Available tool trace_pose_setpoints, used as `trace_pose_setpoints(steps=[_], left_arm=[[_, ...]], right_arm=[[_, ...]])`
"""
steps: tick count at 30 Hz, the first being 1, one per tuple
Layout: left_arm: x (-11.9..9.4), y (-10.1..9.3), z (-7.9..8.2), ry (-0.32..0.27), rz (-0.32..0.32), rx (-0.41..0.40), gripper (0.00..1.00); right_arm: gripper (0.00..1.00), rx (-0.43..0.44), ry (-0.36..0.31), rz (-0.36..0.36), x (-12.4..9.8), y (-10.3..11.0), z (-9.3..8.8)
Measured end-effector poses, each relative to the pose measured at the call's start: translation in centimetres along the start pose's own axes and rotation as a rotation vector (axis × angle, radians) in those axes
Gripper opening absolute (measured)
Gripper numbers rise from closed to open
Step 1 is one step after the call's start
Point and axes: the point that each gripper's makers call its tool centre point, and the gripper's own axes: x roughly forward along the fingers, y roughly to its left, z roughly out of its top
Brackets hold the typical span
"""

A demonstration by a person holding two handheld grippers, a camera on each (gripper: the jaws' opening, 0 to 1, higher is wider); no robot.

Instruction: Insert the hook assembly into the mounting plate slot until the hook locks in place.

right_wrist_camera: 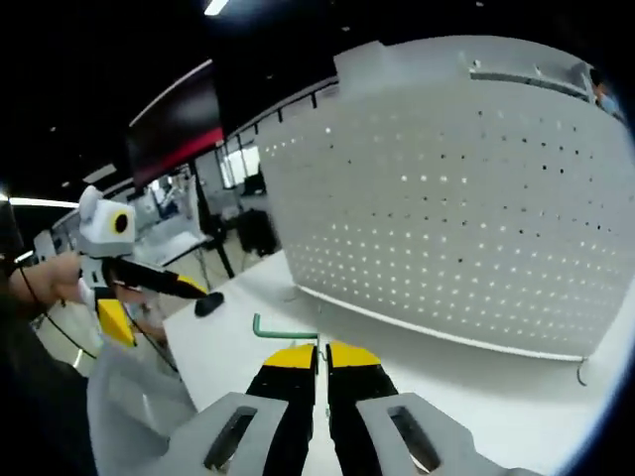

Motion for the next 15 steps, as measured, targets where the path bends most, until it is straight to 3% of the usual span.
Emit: trace_pose_setpoints(steps=[8,15], left_arm=[[0.3,-0.9,0.3,-0.008,-0.052,0.002,0.83],[0.3,-2.0,2.1,-0.065,-0.108,-0.027,0.73]], right_arm=[[0.01,0.009,-0.008,0.029,0.1,1.2,0.1],[0.01,0.041,-0.041,0.130,0.0,3.4,1.0]])
